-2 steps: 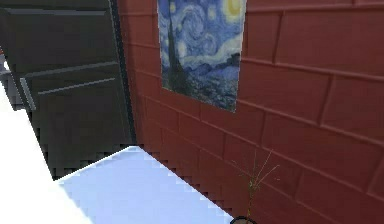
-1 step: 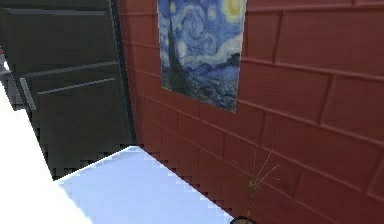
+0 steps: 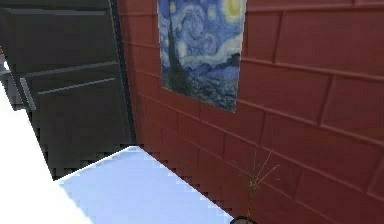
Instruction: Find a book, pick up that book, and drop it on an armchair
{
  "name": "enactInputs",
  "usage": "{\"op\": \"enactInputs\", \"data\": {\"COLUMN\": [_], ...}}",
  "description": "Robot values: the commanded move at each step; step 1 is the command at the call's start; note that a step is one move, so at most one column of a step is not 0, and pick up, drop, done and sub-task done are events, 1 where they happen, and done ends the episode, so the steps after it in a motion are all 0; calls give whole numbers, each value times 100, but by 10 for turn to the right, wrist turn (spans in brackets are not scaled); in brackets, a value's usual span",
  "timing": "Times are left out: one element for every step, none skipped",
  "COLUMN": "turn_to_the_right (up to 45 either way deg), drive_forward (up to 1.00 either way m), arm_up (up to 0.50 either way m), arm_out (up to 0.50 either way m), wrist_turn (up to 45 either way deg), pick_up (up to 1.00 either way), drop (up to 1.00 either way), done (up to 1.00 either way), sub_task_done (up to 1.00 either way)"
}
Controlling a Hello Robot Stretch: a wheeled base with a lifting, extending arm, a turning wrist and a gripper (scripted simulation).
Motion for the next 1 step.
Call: {"op": "enactInputs", "data": {"turn_to_the_right": [0], "drive_forward": [0], "arm_up": [10], "arm_out": [0], "wrist_turn": [0], "pick_up": [0], "drop": [0], "done": [0], "sub_task_done": [0]}}
